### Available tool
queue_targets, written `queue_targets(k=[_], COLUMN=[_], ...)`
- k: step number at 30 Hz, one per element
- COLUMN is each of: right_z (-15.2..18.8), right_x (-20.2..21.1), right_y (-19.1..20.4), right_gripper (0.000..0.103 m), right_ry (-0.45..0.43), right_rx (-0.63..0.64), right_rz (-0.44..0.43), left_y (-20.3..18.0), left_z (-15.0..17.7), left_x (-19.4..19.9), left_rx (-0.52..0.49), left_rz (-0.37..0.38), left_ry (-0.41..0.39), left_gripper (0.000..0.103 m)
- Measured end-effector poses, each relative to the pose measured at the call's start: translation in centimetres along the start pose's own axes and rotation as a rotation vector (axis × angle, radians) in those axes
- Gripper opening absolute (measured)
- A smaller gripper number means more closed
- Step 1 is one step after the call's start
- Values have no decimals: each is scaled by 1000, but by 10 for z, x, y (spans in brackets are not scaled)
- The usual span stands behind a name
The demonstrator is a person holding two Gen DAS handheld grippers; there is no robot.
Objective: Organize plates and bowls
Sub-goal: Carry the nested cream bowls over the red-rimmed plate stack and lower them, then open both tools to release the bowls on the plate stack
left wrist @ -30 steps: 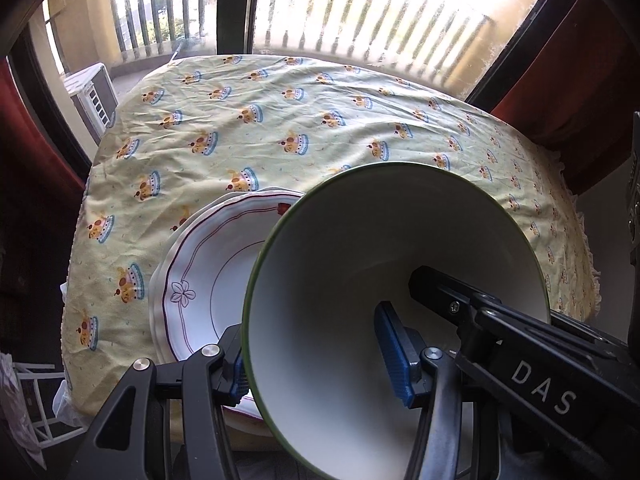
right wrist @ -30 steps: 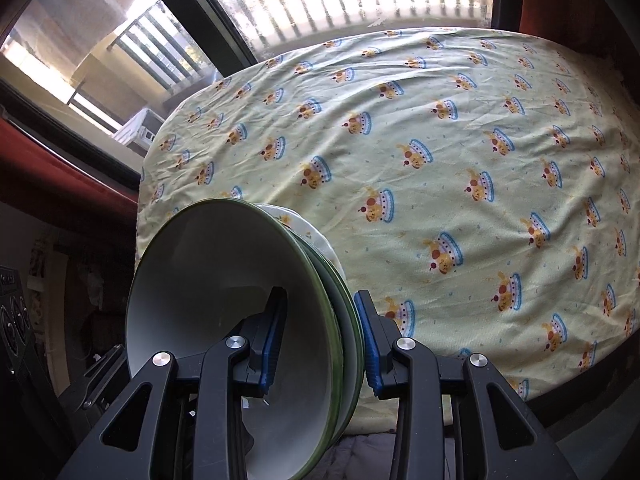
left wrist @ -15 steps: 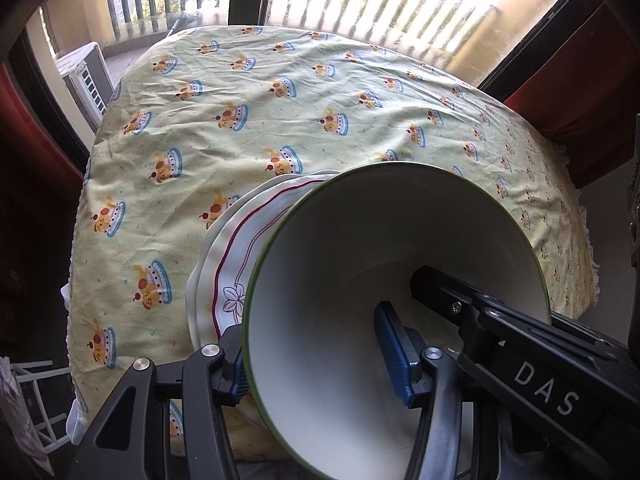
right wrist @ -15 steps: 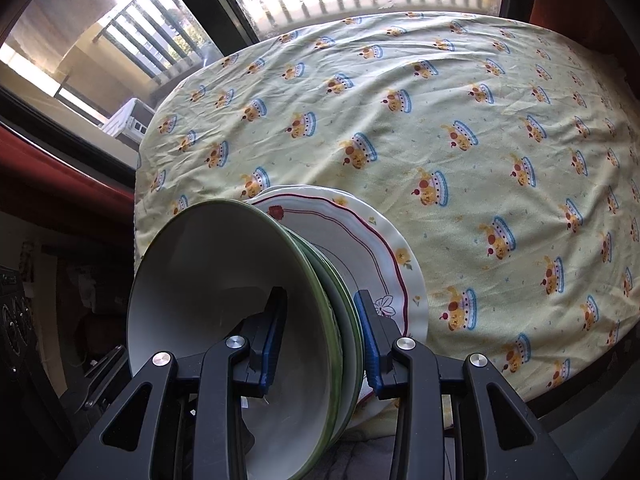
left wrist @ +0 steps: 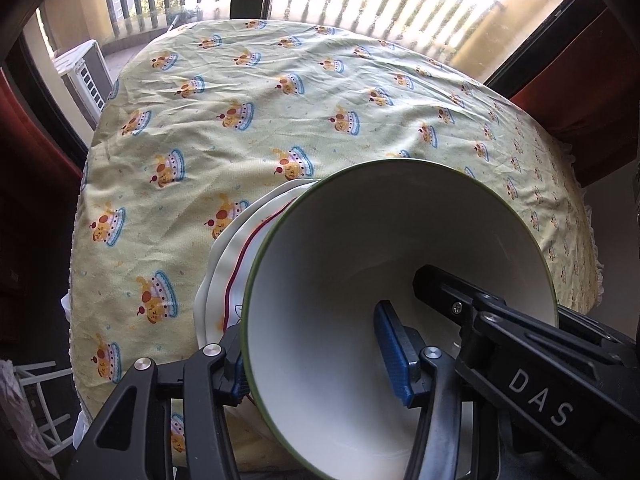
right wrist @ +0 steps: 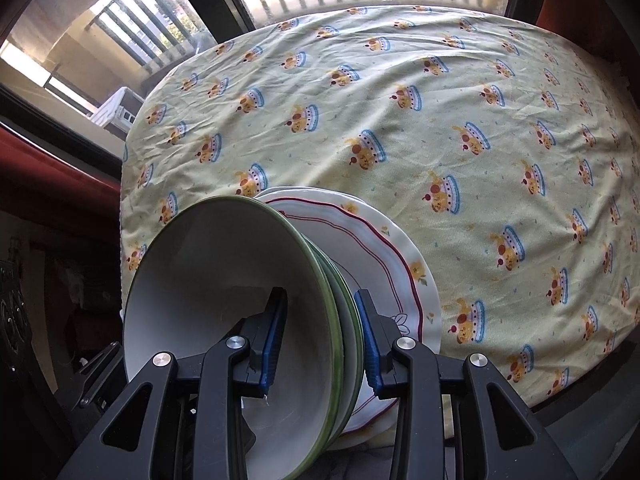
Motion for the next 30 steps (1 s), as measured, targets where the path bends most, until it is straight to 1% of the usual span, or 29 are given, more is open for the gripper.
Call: queue_targets(k=[4, 8, 9, 11, 14, 16, 19, 22, 24, 28, 30], right_z=[5, 14, 15, 16, 19, 22, 29, 34, 36, 40, 44], right_x=[-1, -1, -1, -2, -2, 1, 9, 20, 28, 48, 61], right_y=[-6, -15, -16, -11, -8, -7, -7, -10, -12, -14, -16], right_gripper=[39, 44, 46, 46, 49, 50, 56, 70, 74, 76, 76], right_ry=[8, 1, -3, -14, -26, -31, -54, -87, -111, -174, -212], right_rx=[-29, -90, -94, -66, -53, -48, -32, -28, -15, 44, 73], right_rz=[-1, -21, -18, 8, 24, 26, 27, 19, 13, -15, -28], left_y=[-5, -6, -6, -7, -7, -7, -6, -6, -7, -9, -11], left_z=[5, 9, 9, 10, 13, 16, 21, 27, 32, 41, 47], left_x=[2, 1, 1, 2, 2, 3, 9, 21, 31, 51, 63], left_rx=[-38, -63, -67, -84, -101, -107, -94, -57, -35, 27, 65], left_rz=[-11, 2, -1, -7, -5, -11, -17, -40, -60, -110, -155], left_ry=[-10, -17, -23, -37, -42, -47, -67, -112, -151, -240, -297], left_gripper=[52, 52, 52, 53, 56, 66, 70, 70, 70, 70, 70])
Point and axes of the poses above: each gripper's, at about its wrist camera, not at the fingertips, and x roughly against the way its jaws point, y to its left, z to its underside, the point moved 1 cm from there along -x, roughly the way its jaws point, and after that the axes turned 12 degrees about -z, right-handed, at the moved point
